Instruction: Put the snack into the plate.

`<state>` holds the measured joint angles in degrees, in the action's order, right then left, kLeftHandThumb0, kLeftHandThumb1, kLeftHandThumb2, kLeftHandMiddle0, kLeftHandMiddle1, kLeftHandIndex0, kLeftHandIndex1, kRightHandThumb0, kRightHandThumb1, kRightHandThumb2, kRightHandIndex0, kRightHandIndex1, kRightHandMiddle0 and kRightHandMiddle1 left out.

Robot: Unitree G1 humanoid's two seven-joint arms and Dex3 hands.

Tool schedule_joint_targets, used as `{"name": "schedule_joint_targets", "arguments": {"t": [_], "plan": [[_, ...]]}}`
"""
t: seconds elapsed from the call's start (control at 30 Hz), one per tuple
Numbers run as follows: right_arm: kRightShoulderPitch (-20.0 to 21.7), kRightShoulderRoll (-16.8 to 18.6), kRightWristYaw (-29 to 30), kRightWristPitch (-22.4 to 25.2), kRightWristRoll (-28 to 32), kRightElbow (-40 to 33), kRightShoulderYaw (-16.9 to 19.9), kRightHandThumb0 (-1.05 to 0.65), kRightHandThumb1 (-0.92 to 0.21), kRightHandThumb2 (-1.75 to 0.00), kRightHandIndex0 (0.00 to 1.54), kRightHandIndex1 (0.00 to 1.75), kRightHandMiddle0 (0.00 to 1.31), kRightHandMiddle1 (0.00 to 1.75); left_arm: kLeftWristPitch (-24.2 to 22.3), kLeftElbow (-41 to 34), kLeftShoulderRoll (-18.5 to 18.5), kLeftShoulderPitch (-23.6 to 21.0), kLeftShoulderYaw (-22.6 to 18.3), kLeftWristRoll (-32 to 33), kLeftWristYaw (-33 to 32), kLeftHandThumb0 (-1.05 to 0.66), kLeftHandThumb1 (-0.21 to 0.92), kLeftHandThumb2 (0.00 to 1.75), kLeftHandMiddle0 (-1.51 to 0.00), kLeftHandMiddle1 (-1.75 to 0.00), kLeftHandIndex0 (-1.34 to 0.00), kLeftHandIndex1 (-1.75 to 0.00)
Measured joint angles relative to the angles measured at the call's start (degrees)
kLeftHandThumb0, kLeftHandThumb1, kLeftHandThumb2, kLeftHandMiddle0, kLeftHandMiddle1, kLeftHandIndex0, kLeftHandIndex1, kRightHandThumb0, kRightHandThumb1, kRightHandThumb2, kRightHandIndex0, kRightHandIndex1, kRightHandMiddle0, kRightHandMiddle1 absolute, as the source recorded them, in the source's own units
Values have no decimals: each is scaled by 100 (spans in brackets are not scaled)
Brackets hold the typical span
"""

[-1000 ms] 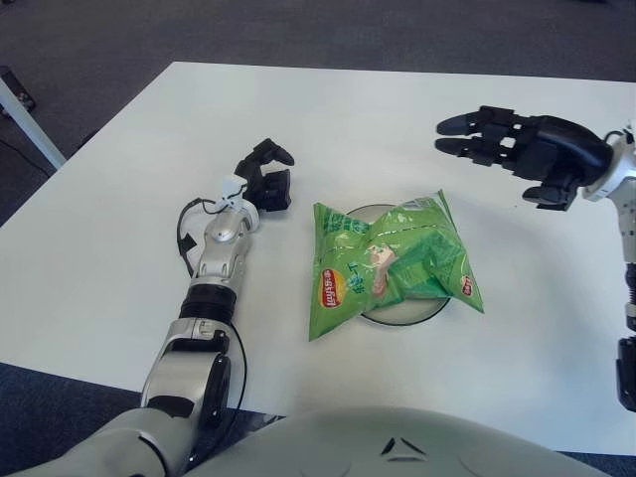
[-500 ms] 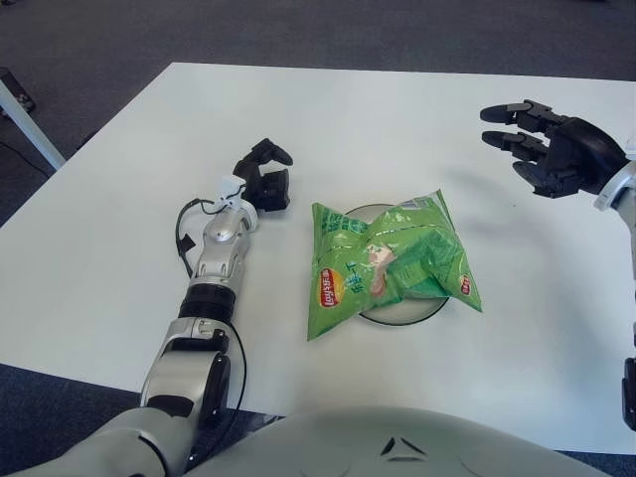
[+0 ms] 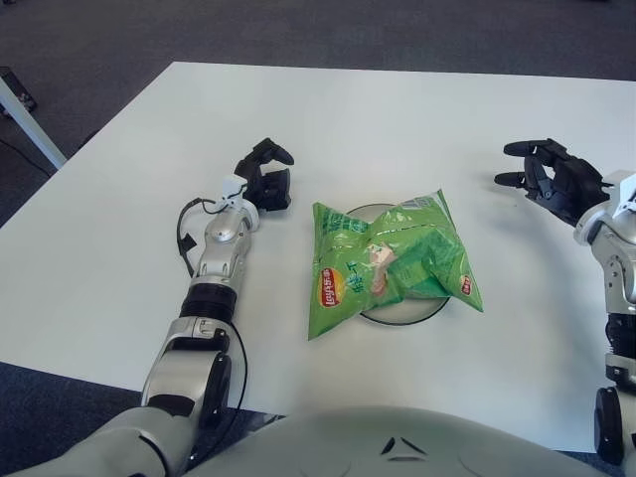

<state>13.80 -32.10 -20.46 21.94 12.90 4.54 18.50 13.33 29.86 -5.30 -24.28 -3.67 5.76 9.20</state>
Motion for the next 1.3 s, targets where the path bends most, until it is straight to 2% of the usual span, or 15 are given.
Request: {"name": "schedule_joint_targets", "arguments": {"t": [0.1,0.3,0.67,0.8,0.93,1.17,1.3], "plan": [[-31,104,111,-21,45,364,128,-36,-92,-54,44,132,19,174,21,17,-1,0,1,-1,0,-45,41,120,-117,-175,-53,-175],[-121,297,345,40,219,334,298,-36,-90,-56,48,141,21,175,41,42,-9,-3,4,-3,0,-45,41,119,-118,-175,-53,-175],[-238,833,850,28,390,78,366,-39,-64,-91,67,168,37,175,90,104,-29,-9,7,-2,9,-45,42,119,-118,-175,-53,-175],[-189,1142,1095,-138,395,213,341,-42,-53,-105,82,173,45,175,136,152,-45,-18,4,3,19,-45,42,119,-118,-175,-53,-175],[-151,1618,1449,-381,396,245,299,-45,-43,-118,97,174,53,175,162,177,-60,-22,4,10,25,-45,42,119,-118,-175,-53,-175],[-154,1991,1845,-408,339,67,117,-47,-35,-128,107,175,59,175,164,189,-60,-33,13,5,25,-45,40,121,-119,-175,-55,-175],[-196,2118,2215,-606,28,4,-26,-48,-33,-130,115,175,61,175,163,180,-57,-28,15,6,25,-45,39,122,-119,-175,-55,-175]]}}
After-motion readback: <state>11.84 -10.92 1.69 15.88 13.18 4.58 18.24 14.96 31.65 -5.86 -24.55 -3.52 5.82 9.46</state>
